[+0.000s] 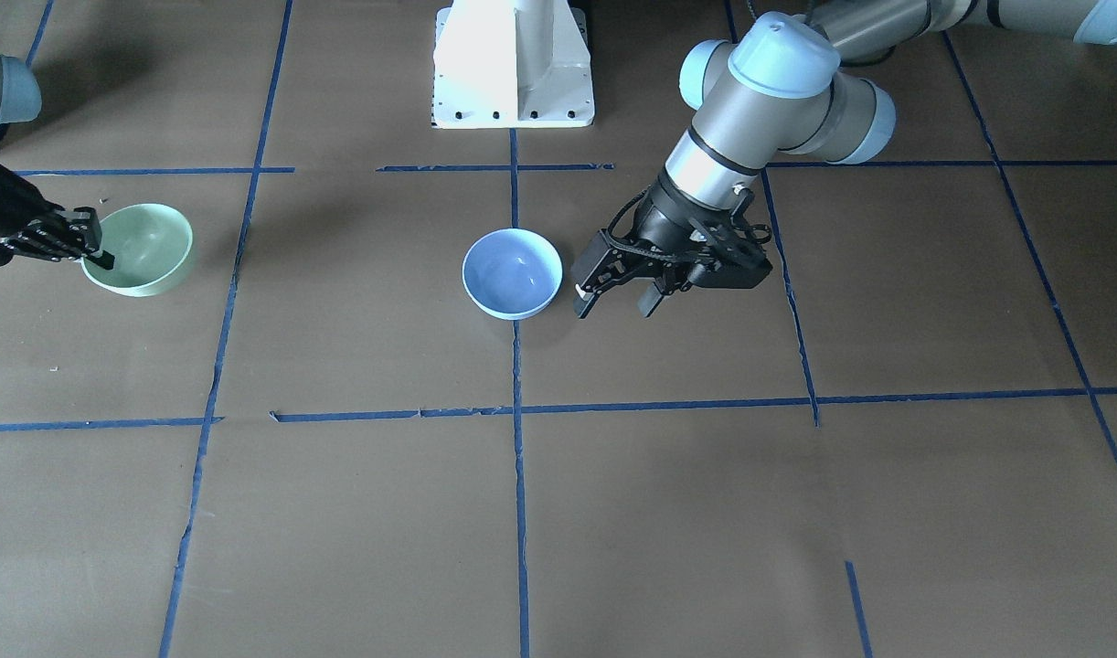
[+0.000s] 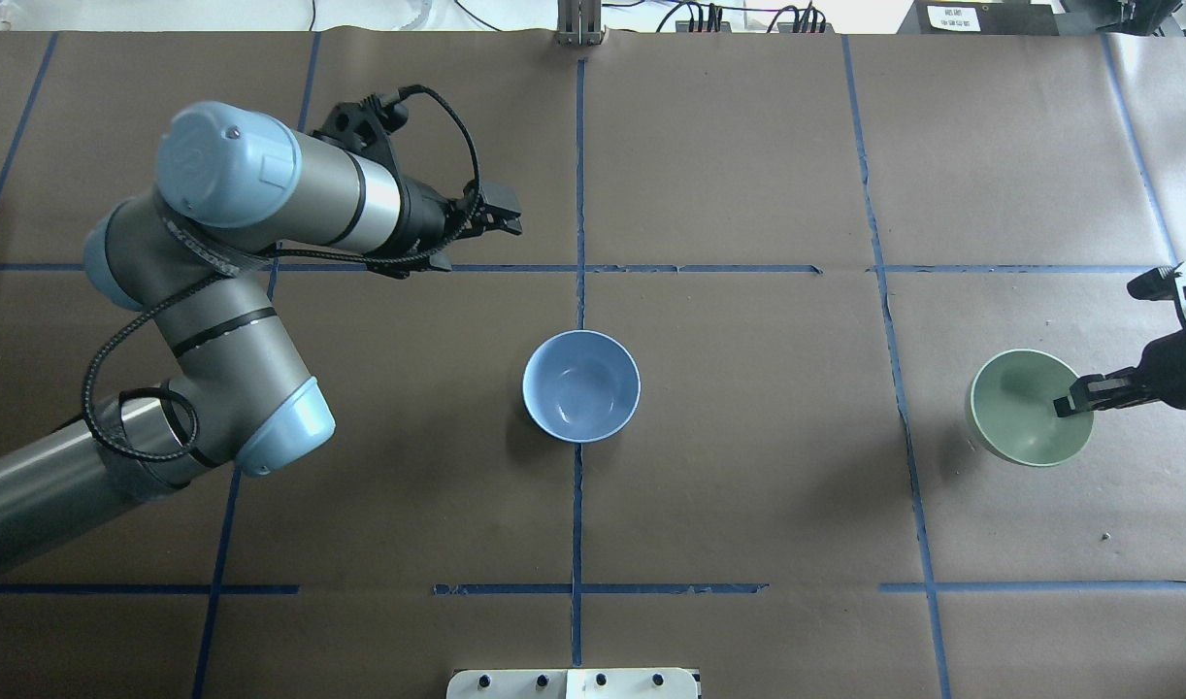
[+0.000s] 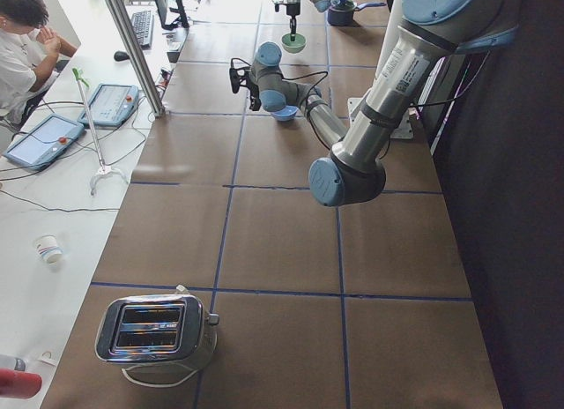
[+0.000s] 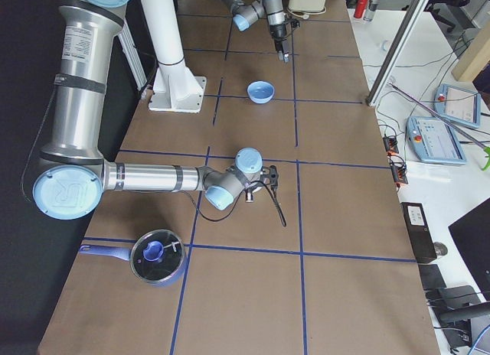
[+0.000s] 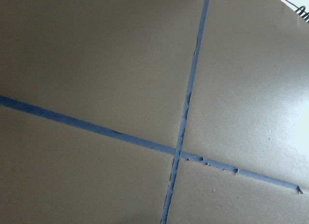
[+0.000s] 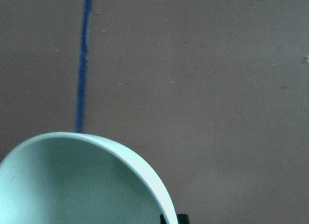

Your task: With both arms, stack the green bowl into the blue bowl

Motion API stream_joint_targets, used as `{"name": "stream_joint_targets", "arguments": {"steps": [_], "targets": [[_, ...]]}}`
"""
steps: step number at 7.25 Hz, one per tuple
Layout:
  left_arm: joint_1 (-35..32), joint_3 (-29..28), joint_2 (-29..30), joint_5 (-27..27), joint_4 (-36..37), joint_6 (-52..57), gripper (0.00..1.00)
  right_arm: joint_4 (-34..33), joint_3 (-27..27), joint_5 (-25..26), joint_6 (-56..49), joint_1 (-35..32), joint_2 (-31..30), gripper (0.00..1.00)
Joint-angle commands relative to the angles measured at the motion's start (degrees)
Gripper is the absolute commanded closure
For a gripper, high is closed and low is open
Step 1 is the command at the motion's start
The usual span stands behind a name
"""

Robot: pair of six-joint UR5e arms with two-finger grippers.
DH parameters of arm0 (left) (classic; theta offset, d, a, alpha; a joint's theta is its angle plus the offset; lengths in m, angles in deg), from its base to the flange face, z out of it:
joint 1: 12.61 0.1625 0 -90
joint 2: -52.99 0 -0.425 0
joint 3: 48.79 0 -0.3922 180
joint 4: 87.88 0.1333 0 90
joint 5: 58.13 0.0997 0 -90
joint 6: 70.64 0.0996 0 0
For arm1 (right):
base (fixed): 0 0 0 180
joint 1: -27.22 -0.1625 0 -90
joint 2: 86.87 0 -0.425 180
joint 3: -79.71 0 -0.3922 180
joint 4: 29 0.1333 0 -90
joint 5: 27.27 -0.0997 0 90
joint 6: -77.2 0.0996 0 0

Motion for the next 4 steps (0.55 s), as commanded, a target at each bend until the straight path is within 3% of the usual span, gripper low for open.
{"name": "stream_joint_targets", "arguments": {"steps": [1,2,3,4], "targets": [[-2.82,1.02,0.01,-0.11,-0.2,-0.27,0.0,0.16,-5.99,3.34,26.36,10.79,12.78,1.0],[-3.17,1.02,0.01,-0.11,-1.94,-0.7,0.0,-0.54,-5.99,12.07,33.19,18.86,18.52,1.0],[-3.44,1.02,-0.25,-0.11,-3.26,-2.1,0.0,-5.77,-5.73,18.68,36.39,23.9,24.67,1.0],[-3.44,1.02,-0.34,-0.11,-3.36,-2.11,0.0,-14.69,-5.3,20.23,37.11,24.56,30.47,1.0]]}}
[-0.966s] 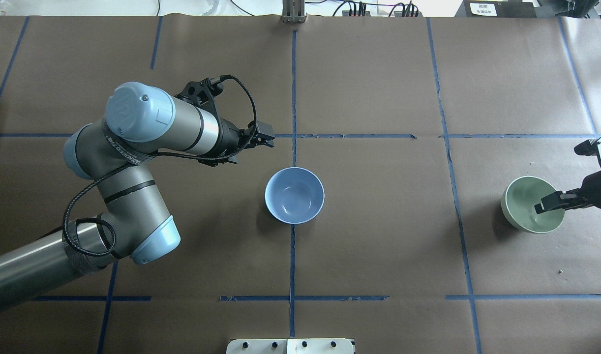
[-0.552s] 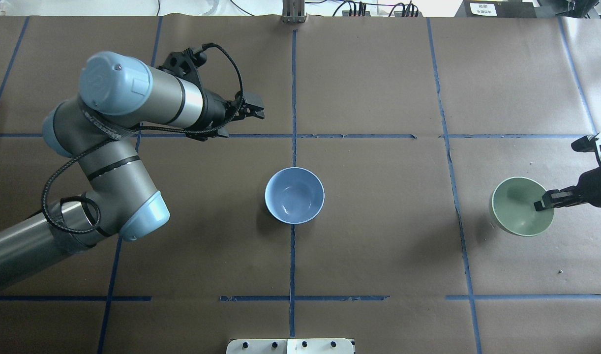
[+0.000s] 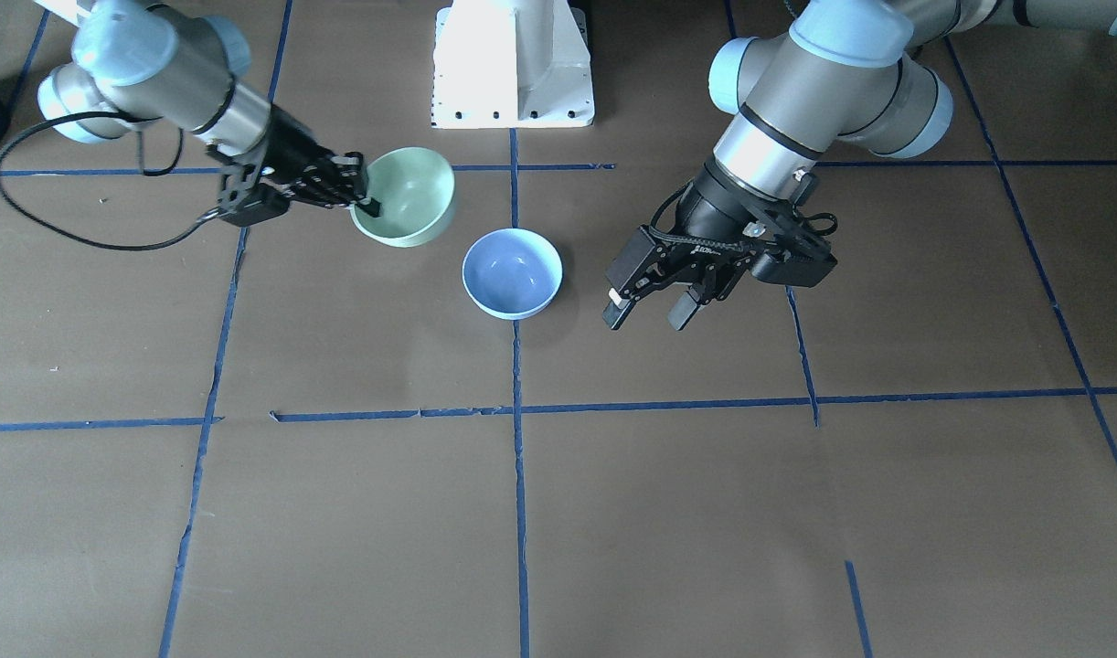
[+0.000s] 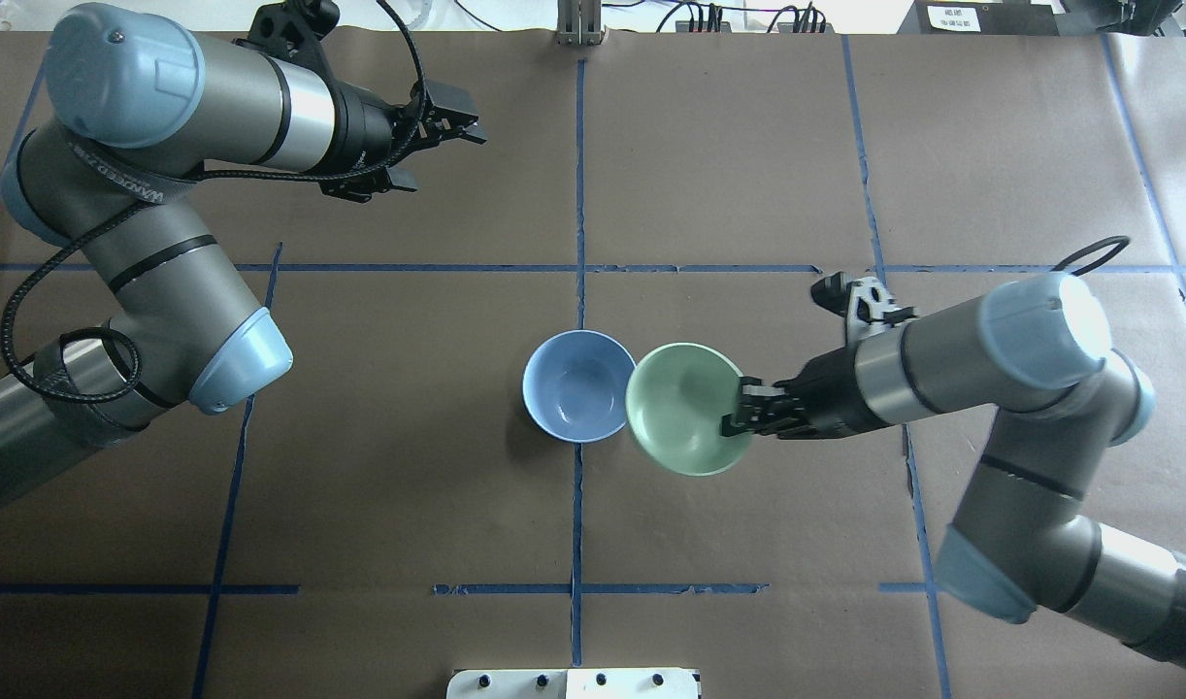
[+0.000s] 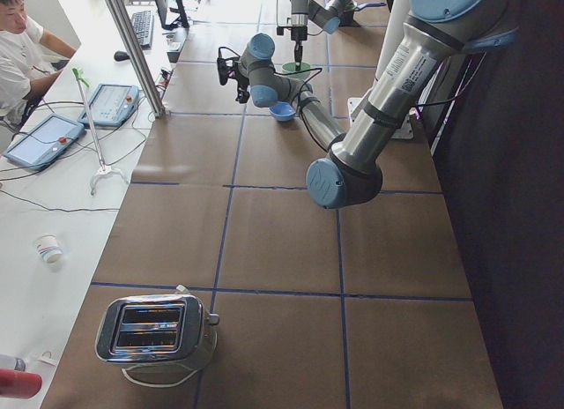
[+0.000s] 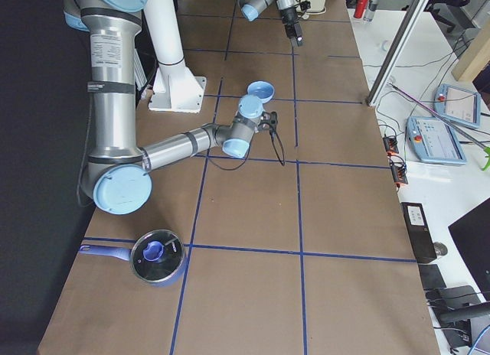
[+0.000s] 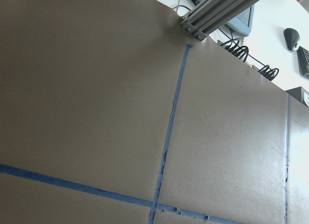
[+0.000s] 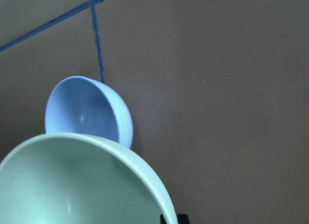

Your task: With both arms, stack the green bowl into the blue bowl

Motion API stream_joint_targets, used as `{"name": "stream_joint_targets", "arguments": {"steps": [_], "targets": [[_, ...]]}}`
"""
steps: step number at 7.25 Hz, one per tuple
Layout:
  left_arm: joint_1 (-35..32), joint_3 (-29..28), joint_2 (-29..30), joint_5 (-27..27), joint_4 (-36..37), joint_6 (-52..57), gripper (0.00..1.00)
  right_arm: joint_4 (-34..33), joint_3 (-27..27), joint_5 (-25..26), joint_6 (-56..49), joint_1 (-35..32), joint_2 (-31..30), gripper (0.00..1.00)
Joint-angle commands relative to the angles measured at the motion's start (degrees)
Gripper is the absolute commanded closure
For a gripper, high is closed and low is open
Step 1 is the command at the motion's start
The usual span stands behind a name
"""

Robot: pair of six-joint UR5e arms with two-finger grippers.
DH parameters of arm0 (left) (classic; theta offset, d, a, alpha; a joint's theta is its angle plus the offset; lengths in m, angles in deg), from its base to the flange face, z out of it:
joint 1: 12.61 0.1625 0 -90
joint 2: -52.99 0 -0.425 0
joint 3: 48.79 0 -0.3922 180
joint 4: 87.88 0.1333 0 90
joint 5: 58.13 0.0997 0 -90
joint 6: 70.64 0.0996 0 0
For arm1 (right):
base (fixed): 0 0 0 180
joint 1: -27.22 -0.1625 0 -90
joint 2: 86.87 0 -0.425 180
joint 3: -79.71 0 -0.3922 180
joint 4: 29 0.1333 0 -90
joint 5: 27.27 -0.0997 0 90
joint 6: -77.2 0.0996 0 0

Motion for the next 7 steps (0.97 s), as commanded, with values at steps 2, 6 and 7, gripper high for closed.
{"name": "stream_joint_targets", "arguments": {"steps": [2,6,7], "targets": [[0.01,0.03,-0.94,0.0,-0.84,-0.57,0.0,-14.09,2.85,9.44,4.08,4.72,11.11,1.0],[0.1,0.29,-1.02,0.0,-0.84,-0.66,0.0,-14.1,7.42,13.23,7.32,4.73,14.45,1.0],[0.19,0.38,-1.02,0.0,-0.84,-0.92,0.0,-14.1,7.52,13.49,8.64,4.64,14.37,1.0]]}}
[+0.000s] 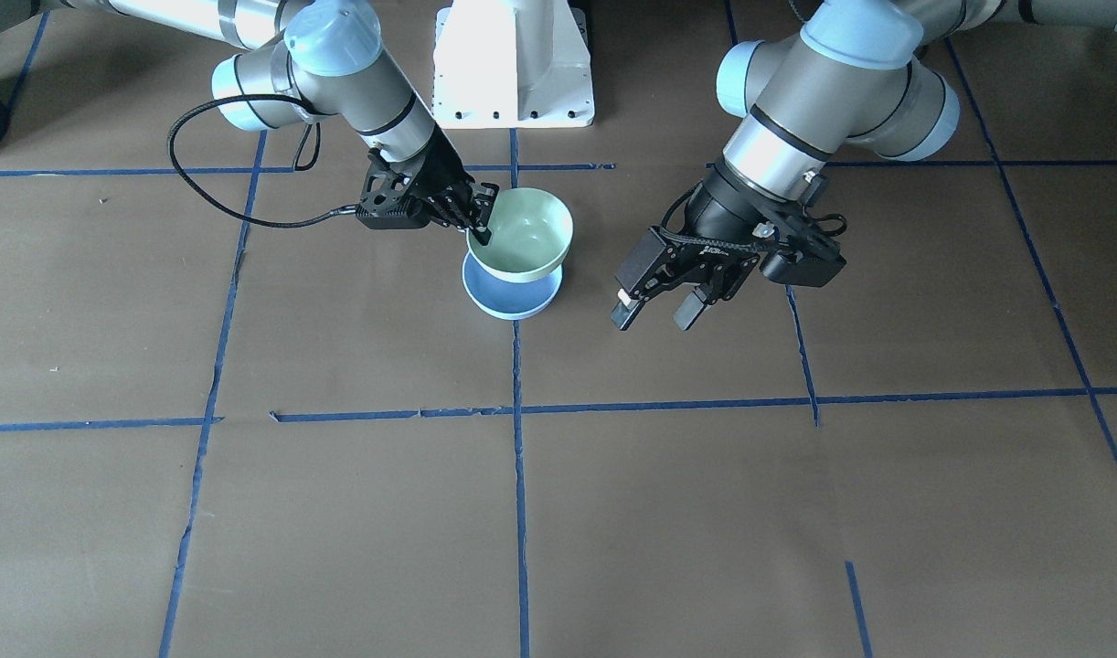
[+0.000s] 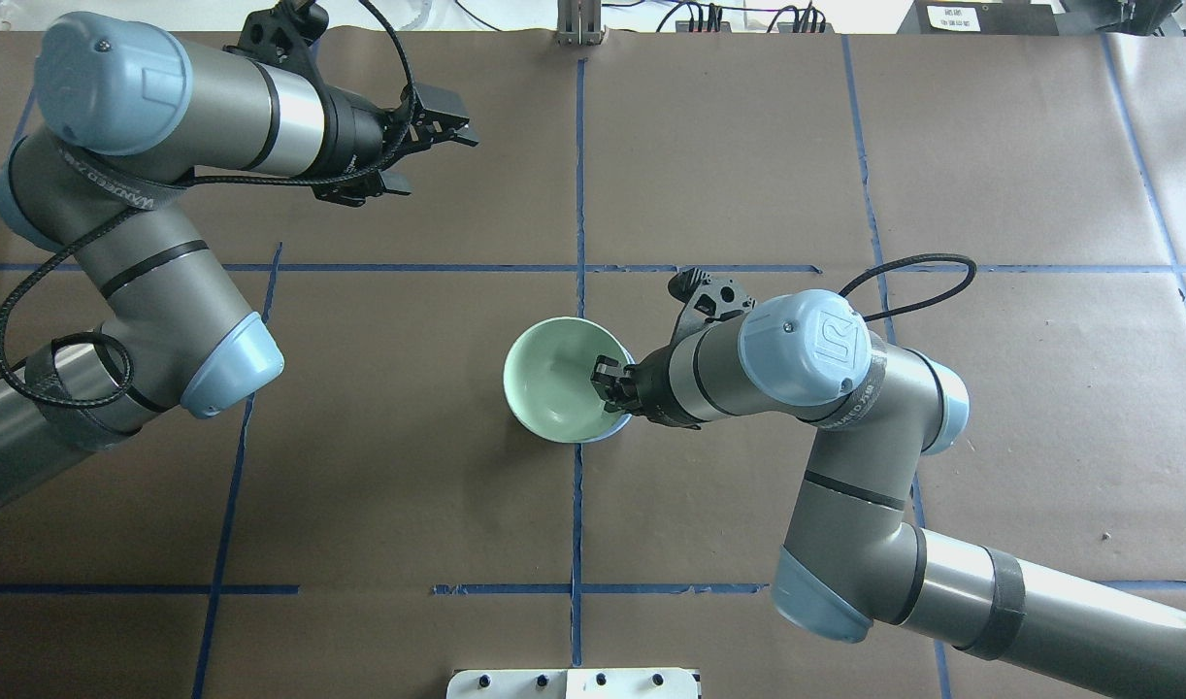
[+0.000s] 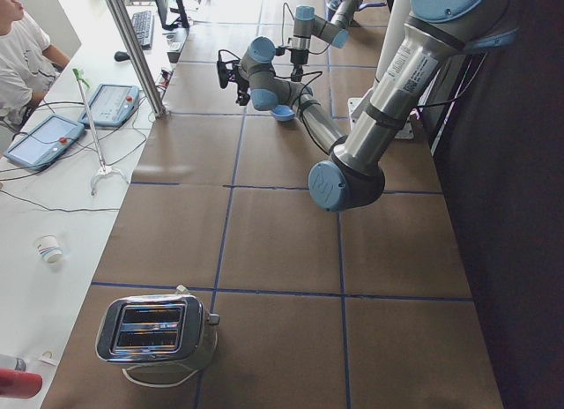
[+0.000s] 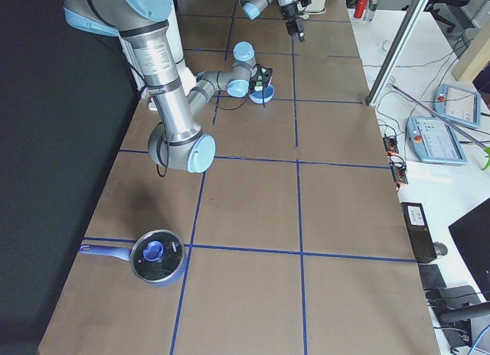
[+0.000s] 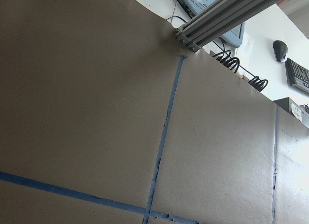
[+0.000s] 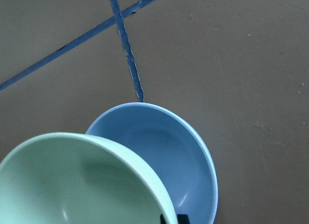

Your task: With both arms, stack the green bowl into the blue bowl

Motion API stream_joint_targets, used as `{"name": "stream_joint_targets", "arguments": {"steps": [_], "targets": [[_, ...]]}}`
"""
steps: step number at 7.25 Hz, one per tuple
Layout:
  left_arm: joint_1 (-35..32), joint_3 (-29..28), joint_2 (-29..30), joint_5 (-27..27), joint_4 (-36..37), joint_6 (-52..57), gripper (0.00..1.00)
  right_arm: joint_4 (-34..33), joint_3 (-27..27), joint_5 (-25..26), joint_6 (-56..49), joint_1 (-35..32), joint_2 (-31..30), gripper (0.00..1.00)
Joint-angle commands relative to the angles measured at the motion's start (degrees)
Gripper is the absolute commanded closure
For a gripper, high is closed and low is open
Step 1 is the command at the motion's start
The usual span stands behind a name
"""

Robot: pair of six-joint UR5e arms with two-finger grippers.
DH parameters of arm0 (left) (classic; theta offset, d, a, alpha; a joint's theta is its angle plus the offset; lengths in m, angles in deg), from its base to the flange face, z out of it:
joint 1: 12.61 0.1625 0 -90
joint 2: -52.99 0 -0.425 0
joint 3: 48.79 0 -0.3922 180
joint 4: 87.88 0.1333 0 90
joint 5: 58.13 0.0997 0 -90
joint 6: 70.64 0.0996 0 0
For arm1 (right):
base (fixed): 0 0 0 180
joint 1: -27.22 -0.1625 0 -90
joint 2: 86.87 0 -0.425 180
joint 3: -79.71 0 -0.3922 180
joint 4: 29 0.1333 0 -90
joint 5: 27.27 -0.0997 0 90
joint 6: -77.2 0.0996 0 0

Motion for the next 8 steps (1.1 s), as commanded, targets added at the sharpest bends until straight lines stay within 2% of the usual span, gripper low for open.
{"name": "stream_joint_targets", "arguments": {"steps": [1,3,4,5,7,8], "targets": [[0.08,0.15,0.08,0.0,0.0,-0.73,0.0,-0.09,0.9,1.44,2.35,-0.07,0.4,1.0],[0.35,0.06,0.0,0.0,0.0,-0.73,0.0,-0.09,0.9,2.24,5.43,-0.33,-0.3,0.99],[0.44,-0.03,0.0,0.09,0.0,-0.82,0.0,0.0,0.72,2.33,6.39,-0.5,-0.83,0.34],[0.52,-0.2,0.0,0.09,0.0,-0.82,0.0,-0.09,0.2,4.24,6.4,-0.42,-1.7,0.0],[0.52,-0.47,0.0,0.09,0.0,-0.82,0.0,-0.09,-1.29,4.53,6.4,-0.51,-1.98,0.0],[0.52,-0.38,-0.35,0.0,0.0,-0.65,0.0,-0.35,-6.43,3.83,6.23,-1.03,-5.02,0.0]]}}
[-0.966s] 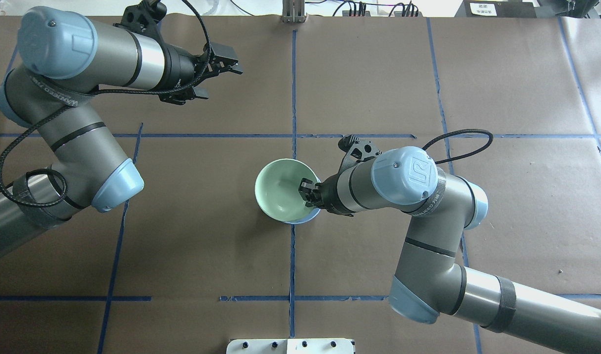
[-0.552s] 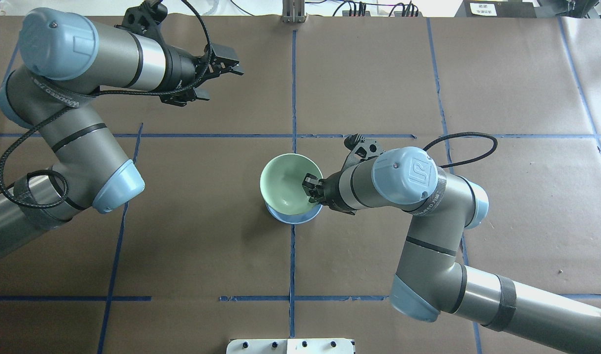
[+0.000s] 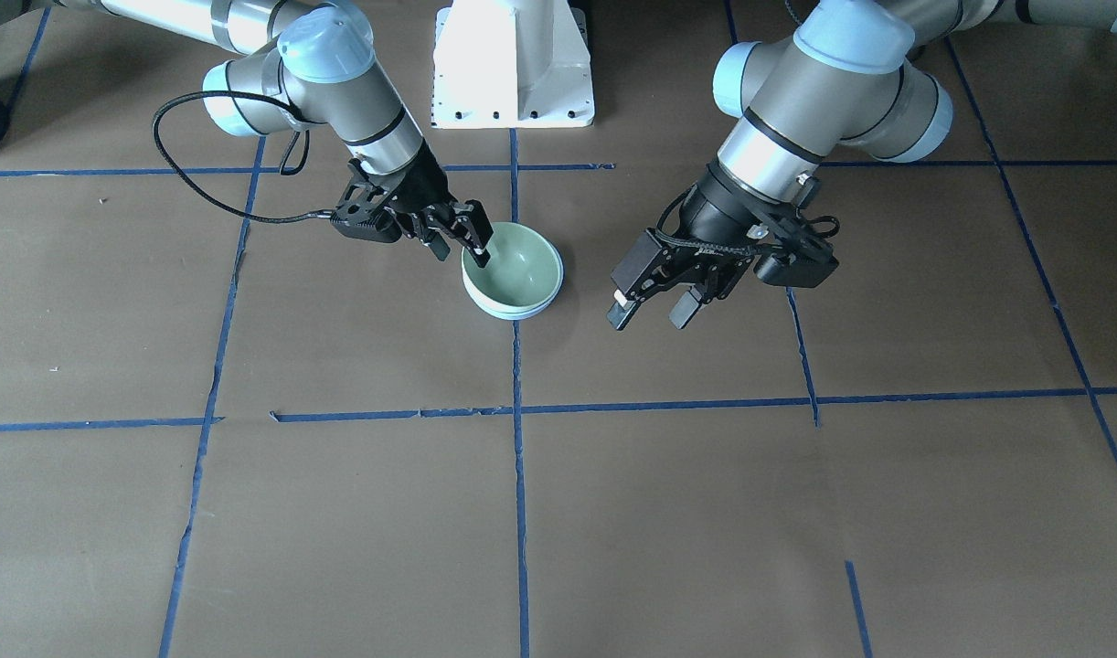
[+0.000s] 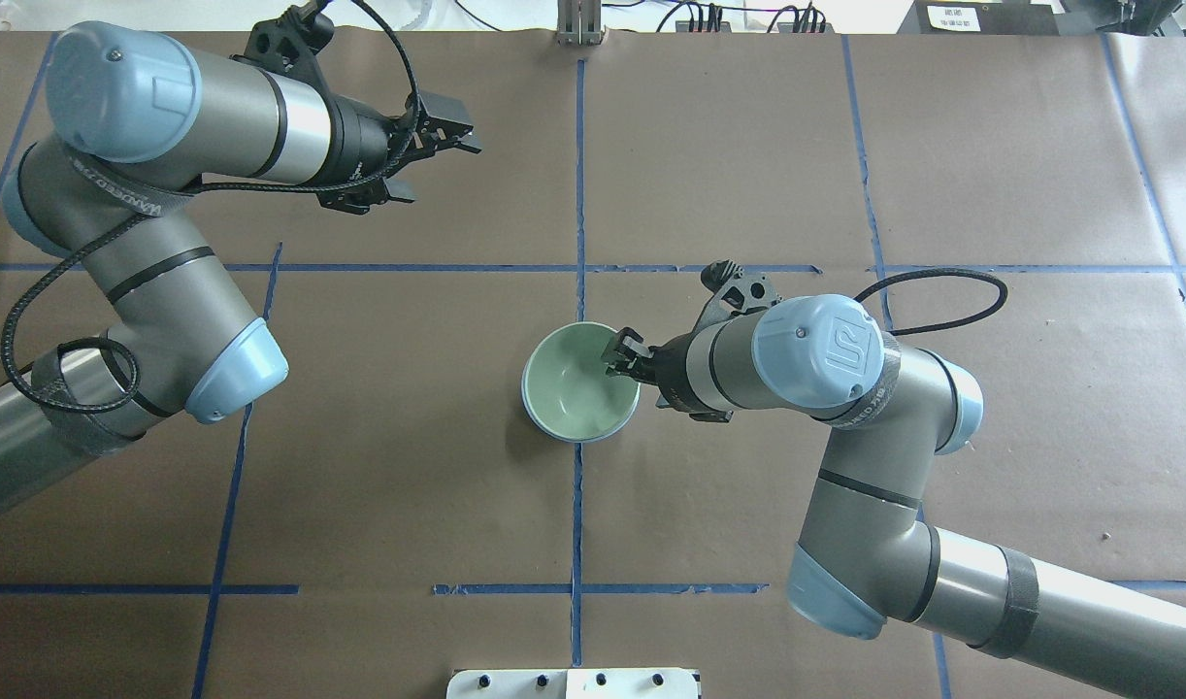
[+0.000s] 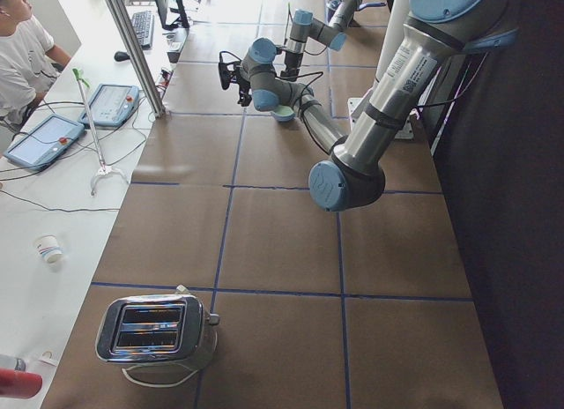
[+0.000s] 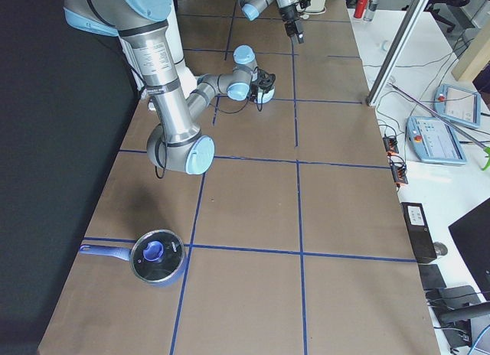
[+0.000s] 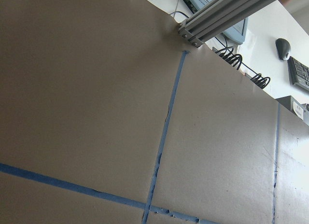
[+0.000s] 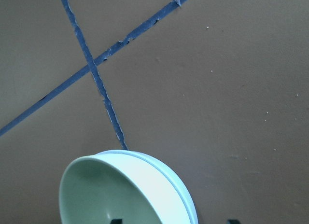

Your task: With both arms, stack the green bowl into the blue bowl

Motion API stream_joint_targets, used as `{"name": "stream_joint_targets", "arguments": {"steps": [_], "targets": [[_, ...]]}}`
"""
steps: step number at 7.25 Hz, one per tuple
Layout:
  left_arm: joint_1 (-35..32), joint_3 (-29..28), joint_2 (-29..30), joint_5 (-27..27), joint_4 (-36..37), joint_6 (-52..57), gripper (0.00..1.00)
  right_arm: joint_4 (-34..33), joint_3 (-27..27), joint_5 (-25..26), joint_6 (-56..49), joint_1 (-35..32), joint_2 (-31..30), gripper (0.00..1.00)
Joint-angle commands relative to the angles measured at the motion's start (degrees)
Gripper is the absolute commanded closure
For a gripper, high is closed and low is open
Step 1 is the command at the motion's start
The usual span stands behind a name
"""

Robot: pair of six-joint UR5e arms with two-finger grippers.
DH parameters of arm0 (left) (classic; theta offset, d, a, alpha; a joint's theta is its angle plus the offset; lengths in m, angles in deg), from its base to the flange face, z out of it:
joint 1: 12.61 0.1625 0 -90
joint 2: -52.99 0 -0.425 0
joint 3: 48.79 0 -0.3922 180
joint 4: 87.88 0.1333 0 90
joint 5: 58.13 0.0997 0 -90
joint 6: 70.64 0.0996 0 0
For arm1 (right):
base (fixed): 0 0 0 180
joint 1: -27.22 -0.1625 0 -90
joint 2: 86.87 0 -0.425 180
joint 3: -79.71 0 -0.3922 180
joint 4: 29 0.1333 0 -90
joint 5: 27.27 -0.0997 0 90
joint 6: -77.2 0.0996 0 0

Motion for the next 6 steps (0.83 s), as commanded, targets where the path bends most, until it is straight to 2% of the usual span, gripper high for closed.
{"name": "stream_joint_targets", "arguments": {"steps": [1,2,3,4,6], "targets": [[0.0,0.18,-0.77,-0.07,0.09,0.57,0.0,-0.46,-11.82,-2.31,-0.29,-1.2,-9.79,0.0],[0.0,0.53,-3.13,-0.42,-0.09,1.01,0.0,-0.29,-15.03,-9.03,-1.17,-7.56,-15.09,0.0],[-0.6,0.88,-4.46,-3.55,0.0,3.63,0.0,-0.12,-15.23,-18.58,-6.74,-17.11,-18.53,0.0],[-3.05,1.66,-7.78,-8.46,0.17,8.96,0.01,-0.29,-14.54,-26.33,-18.46,-25.82,-22.74,0.0],[-13.12,2.99,-17.08,-20.83,0.26,24.92,0.01,-0.64,-7.46,-37.79,-46.31,-43.49,-28.13,0.0]]}}
